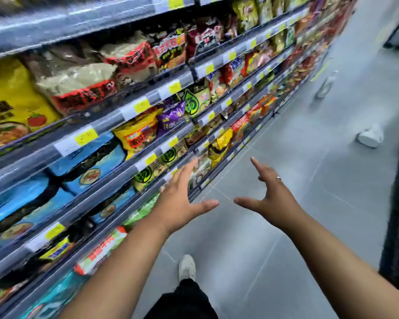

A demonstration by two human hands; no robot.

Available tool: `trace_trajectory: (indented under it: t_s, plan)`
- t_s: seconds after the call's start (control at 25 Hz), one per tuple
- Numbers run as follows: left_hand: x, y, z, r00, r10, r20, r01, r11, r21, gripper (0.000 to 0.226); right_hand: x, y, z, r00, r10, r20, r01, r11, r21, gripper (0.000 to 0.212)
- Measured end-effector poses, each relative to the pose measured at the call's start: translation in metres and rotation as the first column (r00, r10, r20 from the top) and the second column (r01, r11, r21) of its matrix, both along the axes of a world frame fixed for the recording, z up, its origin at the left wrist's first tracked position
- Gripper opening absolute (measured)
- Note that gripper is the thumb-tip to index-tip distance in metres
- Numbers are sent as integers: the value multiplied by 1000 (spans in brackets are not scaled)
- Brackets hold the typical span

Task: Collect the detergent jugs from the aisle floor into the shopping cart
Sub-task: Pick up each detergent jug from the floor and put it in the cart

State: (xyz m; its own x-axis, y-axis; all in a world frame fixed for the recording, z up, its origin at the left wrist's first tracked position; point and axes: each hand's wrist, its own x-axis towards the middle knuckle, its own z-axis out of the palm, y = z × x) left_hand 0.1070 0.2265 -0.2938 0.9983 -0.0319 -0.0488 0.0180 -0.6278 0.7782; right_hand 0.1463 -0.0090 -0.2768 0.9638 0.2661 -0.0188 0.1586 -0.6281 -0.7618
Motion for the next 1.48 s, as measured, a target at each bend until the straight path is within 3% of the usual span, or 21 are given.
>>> trace_trajectory:
  t_s: [0.2, 0.56, 0.8, 1.24, 1.48]
  plan:
    - [158, -48, 17, 976, -215, 29, 216, 973, -79, 104, 100, -49, 24, 969, -237, 65, 237, 972, 6, 102]
    - [395, -185, 40, 851, -522, 56, 524, 844, -113, 99, 255, -155, 26, 800, -598, 44, 591, 800, 106, 102]
    - [534, -312, 37, 823, -565, 56, 567, 814, -129, 96, 385, -283, 21, 754, -657, 15, 644, 743, 181, 102]
    - [795, -483, 37, 819, -573, 31, 566, 796, -214, 97, 639, -466, 23, 733, -679, -19, 672, 721, 170, 98]
    - [967, -586, 25, 744, -668, 4, 659, 733, -168, 102, 783, -549, 11, 644, -765, -27, 758, 633, 155, 100]
